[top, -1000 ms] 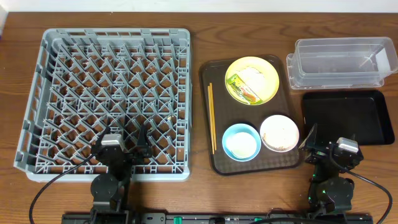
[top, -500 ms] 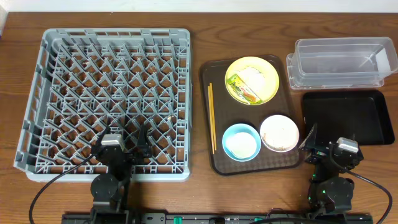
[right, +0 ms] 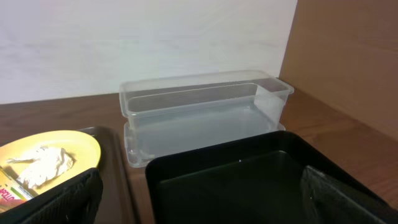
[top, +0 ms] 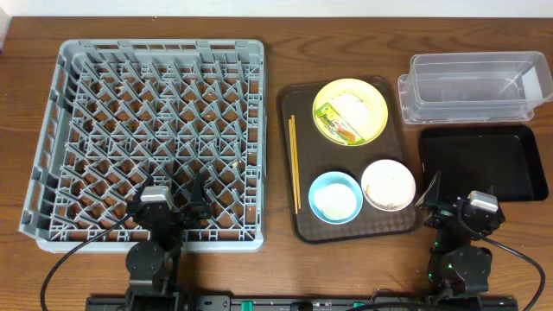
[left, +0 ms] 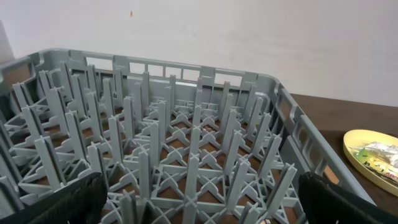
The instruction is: Sort waste into correct bins and load items into the dishwasher
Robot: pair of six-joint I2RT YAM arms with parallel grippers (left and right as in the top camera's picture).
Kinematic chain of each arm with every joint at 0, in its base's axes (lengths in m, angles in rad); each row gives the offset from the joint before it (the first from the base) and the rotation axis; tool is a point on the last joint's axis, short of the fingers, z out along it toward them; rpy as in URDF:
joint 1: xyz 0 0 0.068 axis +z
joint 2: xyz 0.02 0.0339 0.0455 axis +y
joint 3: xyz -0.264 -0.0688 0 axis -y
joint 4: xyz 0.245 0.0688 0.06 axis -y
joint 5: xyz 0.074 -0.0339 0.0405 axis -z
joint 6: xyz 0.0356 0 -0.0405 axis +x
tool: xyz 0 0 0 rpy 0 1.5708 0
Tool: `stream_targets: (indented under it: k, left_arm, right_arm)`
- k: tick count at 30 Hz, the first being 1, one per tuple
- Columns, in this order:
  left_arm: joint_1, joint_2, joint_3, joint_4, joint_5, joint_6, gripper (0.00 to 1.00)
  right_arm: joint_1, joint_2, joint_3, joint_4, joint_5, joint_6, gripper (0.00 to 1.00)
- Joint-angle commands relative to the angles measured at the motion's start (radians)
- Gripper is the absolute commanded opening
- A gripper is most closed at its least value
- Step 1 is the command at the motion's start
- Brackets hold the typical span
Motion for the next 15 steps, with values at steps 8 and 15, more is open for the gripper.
stream_targets:
  k: [8, 15]
  left_arm:
    - [0.005, 0.003, -0.013, -0.047, -0.037, 0.014, 0.98]
    - [0.005, 0.003, -0.013, -0.047, -0.037, 0.014, 0.98]
  right_arm:
    - [0.008, 0.001, 0.005, -0.016, -0.164, 0.283, 0.99]
    - [0.008, 0.001, 0.005, -0.045, -0.438, 0.480, 0.99]
